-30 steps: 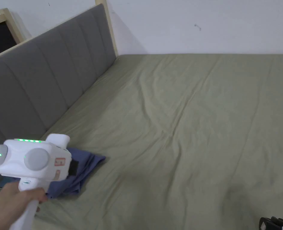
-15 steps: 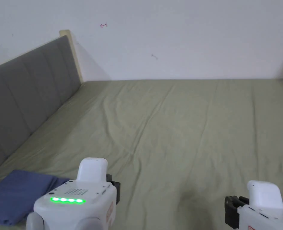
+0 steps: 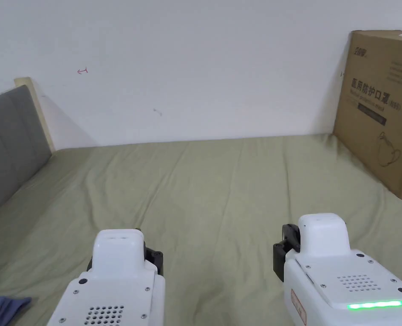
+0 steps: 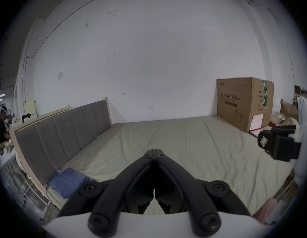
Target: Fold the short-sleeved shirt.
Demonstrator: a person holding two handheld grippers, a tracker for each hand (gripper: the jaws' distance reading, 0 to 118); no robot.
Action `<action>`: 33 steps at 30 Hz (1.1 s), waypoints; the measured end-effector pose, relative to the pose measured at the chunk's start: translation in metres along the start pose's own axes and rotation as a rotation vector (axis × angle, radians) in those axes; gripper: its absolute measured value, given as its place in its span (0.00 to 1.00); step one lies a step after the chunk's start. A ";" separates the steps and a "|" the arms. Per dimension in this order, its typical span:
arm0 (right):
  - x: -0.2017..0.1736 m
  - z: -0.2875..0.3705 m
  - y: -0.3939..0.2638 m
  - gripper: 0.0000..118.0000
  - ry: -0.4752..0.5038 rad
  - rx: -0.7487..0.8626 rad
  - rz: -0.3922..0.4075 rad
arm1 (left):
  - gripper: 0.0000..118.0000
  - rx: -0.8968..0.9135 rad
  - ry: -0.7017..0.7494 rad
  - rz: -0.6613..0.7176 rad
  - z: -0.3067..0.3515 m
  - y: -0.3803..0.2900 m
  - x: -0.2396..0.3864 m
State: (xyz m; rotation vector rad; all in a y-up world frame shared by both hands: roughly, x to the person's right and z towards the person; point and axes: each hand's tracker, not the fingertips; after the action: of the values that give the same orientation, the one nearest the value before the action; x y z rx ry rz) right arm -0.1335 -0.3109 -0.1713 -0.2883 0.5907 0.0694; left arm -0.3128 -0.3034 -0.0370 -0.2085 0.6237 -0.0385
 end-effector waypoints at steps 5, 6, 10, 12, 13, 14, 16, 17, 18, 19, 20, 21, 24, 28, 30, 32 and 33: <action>0.000 0.006 0.011 0.03 -0.007 0.030 -0.024 | 0.00 0.027 0.019 -0.020 -0.001 0.007 0.000; -0.001 0.007 0.011 0.03 -0.015 0.037 -0.023 | 0.00 0.031 0.013 -0.020 0.000 0.009 0.002; 0.000 0.009 0.011 0.12 -0.025 0.051 -0.031 | 0.00 0.046 0.013 -0.014 0.000 0.011 0.003; 0.001 0.010 0.012 0.38 -0.027 0.054 -0.039 | 0.08 0.053 0.023 -0.014 -0.003 0.011 0.001; 0.001 0.010 0.012 0.62 -0.024 0.055 -0.040 | 0.25 0.052 0.023 -0.010 -0.005 0.012 0.000; 0.002 0.010 0.012 0.76 -0.024 0.055 -0.043 | 0.42 0.049 0.021 -0.002 -0.002 0.013 0.003; 0.003 0.012 0.012 0.82 -0.025 0.068 -0.050 | 0.76 0.032 0.000 0.024 -0.010 0.014 -0.001; 0.002 0.014 0.013 0.82 -0.036 0.081 -0.048 | 0.84 0.026 -0.007 0.035 -0.011 0.013 -0.002; 0.001 0.014 0.013 0.82 -0.048 0.089 -0.041 | 0.89 0.028 -0.014 0.046 -0.008 0.011 -0.001; 0.000 0.015 0.013 0.85 -0.054 0.096 -0.032 | 0.91 0.026 -0.012 0.048 -0.010 0.012 -0.001; 0.001 0.014 0.014 0.88 -0.058 0.099 -0.025 | 0.92 0.023 -0.009 0.051 -0.013 0.012 -0.001; 0.001 0.015 0.014 0.90 -0.061 0.105 -0.022 | 0.92 0.025 -0.012 0.057 -0.010 0.012 -0.002; 0.001 0.017 0.015 0.96 -0.061 0.128 -0.028 | 0.93 0.027 -0.029 0.069 -0.011 0.014 -0.003; 0.002 0.018 0.016 0.96 -0.061 0.140 -0.035 | 0.93 0.015 -0.063 0.093 -0.010 0.016 -0.005; 0.002 0.018 0.017 0.96 -0.062 0.141 -0.027 | 0.93 -0.004 -0.076 0.149 -0.008 0.018 -0.008; 0.002 0.017 0.016 0.96 -0.062 0.142 -0.021 | 0.93 -0.045 -0.086 0.190 -0.011 0.019 -0.011; 0.002 0.017 0.016 0.96 -0.063 0.140 -0.019 | 0.93 -0.058 -0.097 0.197 -0.013 0.020 -0.013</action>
State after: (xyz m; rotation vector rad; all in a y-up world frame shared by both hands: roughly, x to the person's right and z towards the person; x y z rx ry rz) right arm -0.1251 -0.2905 -0.1627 -0.1549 0.5278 0.0187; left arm -0.3315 -0.2849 -0.0443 -0.2025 0.5470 0.1785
